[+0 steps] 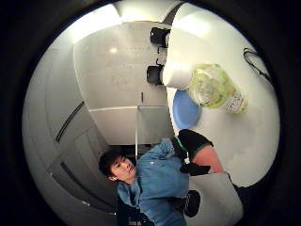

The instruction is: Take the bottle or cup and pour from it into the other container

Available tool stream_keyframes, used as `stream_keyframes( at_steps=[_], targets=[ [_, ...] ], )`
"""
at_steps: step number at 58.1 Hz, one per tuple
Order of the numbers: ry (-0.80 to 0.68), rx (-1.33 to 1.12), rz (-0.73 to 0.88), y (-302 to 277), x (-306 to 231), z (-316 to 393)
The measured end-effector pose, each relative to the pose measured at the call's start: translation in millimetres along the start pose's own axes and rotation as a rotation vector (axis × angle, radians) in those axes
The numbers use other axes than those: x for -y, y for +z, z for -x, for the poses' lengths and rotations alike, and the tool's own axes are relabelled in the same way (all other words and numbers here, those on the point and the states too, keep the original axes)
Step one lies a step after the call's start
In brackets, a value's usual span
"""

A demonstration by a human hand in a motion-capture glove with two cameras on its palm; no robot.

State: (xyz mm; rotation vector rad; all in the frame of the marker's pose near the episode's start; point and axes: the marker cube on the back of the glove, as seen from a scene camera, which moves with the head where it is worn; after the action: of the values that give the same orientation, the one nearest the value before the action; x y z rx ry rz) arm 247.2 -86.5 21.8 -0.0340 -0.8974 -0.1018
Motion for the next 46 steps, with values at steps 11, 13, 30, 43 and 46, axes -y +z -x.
stream_keyframes(
  at_steps=[11,13,30,43,46],
  targets=[
    [-0.023,0.031,0.001,18.8,13.8,-3.7],
    [-0.027,0.051,0.014,21.9,14.3,-1.9],
    [-0.106,0.180,0.009,53.2,35.6,4.6],
    [-0.208,0.298,-0.120,70.7,49.3,12.3],
    [-0.228,0.322,-0.161,74.0,53.1,13.6]
  ],
)
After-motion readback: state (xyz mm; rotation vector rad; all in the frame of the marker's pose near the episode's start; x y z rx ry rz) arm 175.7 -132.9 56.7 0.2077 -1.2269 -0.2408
